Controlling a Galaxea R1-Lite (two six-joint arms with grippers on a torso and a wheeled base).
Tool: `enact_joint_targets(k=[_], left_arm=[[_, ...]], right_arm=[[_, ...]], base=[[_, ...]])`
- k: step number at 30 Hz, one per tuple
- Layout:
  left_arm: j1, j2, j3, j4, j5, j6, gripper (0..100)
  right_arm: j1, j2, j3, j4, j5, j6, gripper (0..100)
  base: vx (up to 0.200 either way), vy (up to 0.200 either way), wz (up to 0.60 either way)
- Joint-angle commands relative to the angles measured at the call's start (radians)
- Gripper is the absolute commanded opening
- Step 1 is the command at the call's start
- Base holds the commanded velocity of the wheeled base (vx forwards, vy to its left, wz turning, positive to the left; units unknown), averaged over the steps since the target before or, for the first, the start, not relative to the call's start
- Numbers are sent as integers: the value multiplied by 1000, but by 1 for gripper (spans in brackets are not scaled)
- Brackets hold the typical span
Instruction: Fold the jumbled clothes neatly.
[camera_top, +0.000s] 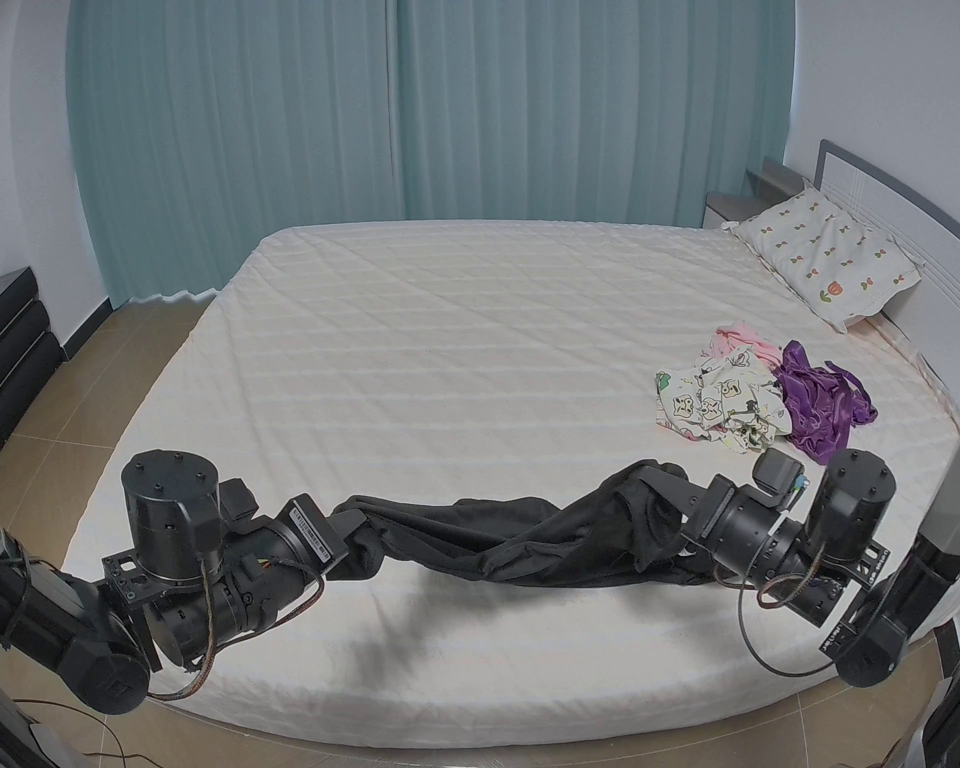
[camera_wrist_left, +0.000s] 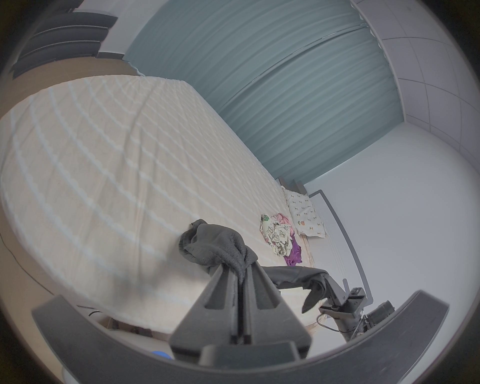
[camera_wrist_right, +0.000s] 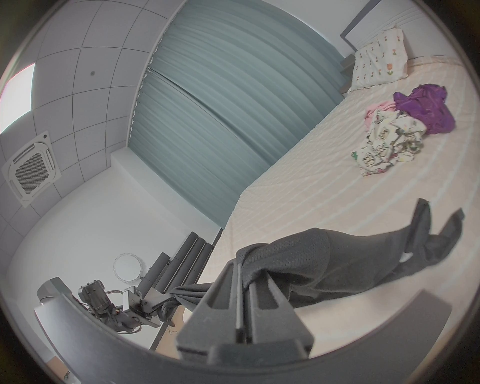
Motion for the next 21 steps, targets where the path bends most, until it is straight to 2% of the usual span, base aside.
enact_joint_targets(k=[1,5,11,17,19,21], left_arm=[[-50,-68,30,1,30,-2,0],[-101,-152,53,26,33,-2,0],[-107,-295,14,130,34,2,0],[-110,-431,-153,345,28,2,0],[-99,-435,-217,405,31,2,0],[-84,-427,-265,438,31,5,0]], right_arm=[[4,-193,138,-11,1,0,0],[22,-330,209,-4,14,2,0],[48,-515,210,28,17,-2,0],[36,-759,35,328,72,5,0],[-3,-798,-64,455,103,32,0],[-98,-798,-169,573,155,117,0]], base=[[-200,0,0],[-200,0,0],[0,0,0],[0,0,0],[0,0,0],[0,0,0]])
